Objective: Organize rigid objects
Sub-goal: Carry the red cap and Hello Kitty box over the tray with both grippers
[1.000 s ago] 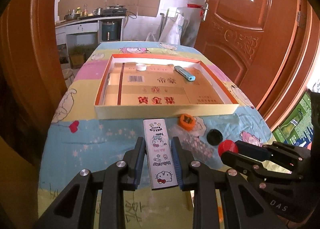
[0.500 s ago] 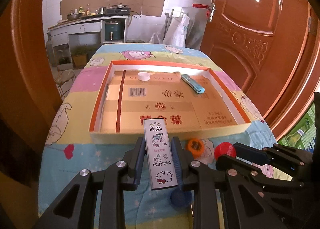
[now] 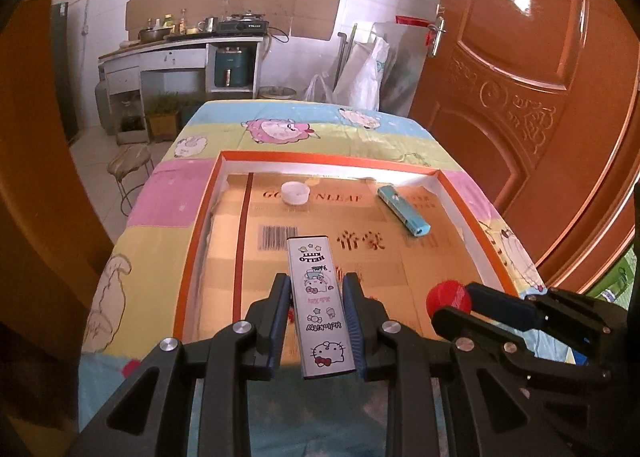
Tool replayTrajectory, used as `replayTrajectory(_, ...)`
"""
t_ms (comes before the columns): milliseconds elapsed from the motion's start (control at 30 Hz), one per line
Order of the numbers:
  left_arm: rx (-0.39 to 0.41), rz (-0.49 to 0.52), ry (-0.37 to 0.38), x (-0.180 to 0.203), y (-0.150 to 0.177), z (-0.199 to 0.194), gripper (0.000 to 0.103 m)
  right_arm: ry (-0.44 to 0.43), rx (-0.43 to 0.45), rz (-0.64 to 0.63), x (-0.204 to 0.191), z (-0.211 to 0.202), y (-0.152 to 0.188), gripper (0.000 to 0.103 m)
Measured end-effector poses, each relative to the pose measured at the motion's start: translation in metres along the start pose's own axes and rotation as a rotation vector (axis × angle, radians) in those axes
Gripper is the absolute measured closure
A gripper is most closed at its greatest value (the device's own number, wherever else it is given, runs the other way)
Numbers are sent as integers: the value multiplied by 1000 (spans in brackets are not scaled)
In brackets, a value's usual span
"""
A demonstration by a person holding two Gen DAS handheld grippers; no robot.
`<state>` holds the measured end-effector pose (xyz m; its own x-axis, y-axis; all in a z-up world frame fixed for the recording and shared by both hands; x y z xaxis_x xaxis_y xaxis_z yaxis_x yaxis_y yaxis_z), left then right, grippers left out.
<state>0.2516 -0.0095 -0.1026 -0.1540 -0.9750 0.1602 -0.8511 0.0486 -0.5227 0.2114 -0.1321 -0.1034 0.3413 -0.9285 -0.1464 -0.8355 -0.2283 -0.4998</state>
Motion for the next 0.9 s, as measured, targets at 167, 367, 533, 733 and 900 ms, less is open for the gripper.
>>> replayTrajectory(167, 5, -1, -10, 0, -17, 7, 75, 14, 7, -13, 9, 7, -20, 72)
replayTrajectory(367, 4, 1, -22, -4, -35, 16, 75, 22, 8, -12, 21, 19, -39, 72)
replayTrajectory(533, -1, -6, -30, -11, -47, 24, 75, 21, -2, -6, 27, 30, -52, 73)
replayTrajectory(733, -18, -19, -36, -20, -60, 35, 75, 33, -8, -20, 31, 42, -69, 72)
replayTrajectory(900, -39, -35, -53, -29, -70, 46, 75, 49, -29, -34, 33, 57, -85, 72)
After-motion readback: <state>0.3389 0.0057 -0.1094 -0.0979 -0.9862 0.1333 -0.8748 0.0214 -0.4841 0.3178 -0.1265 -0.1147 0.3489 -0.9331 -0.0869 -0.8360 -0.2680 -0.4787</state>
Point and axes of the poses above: each gripper's, at about its wrist camera, not at the fingertips, and z roughly the way its jaws point, x to its right, y to its underside, the point moved 5 cm from there along z, roughly the way its jaws point, and after that the axes turned 13 degrees about -x, right-handed, at the moved point
